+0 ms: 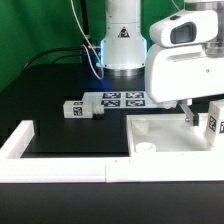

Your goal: Assemble one leg

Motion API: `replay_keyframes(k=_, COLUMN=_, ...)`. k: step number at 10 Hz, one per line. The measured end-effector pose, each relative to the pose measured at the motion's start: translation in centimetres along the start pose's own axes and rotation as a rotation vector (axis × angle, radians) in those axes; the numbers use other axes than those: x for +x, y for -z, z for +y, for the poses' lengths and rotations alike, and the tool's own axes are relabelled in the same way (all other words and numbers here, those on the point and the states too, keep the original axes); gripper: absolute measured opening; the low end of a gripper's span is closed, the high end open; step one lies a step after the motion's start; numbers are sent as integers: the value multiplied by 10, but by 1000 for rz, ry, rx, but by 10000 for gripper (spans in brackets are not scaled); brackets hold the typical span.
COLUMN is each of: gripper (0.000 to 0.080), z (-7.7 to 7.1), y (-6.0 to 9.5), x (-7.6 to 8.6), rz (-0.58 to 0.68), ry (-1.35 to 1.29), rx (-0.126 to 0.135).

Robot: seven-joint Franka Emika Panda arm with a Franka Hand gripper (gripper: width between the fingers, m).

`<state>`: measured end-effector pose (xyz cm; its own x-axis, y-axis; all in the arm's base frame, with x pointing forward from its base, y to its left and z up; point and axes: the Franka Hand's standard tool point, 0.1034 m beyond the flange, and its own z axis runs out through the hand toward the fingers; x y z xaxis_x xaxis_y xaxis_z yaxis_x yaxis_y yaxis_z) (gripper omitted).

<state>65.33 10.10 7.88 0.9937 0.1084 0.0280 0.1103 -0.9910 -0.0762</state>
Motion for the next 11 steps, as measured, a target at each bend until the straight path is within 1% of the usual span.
replay_keyframes(k=1, gripper=412, z=0, y=0, x=0, rz=0, ry=0, rx=0)
replay_keyframes(k=2, gripper=412, z=0, y=0, x=0, rz=0, ry=0, rx=0)
replay_keyframes(k=3, gripper=237, z=0, y=0, x=0, rz=0, ry=0, rx=0)
replay_keyframes(k=4, gripper=237, z=0, y=0, x=0, rz=0, ry=-9, rx=1)
replay_keyframes(k=5, gripper=62, z=0, y=0, x=0, rz=0, ry=-19, rx=1)
replay_keyframes(k=6, gripper=20, z=0, y=0, x=0, rz=0, ry=-30, rx=1)
replay_keyframes(k=8, gripper=4, z=-4, y=-1, x=-1, rz=-3, ry=-296, rx=14)
replay_keyframes(k=11, gripper=2, z=-4, y=-1, x=-1, rz=-3, ry=-311, rx=14)
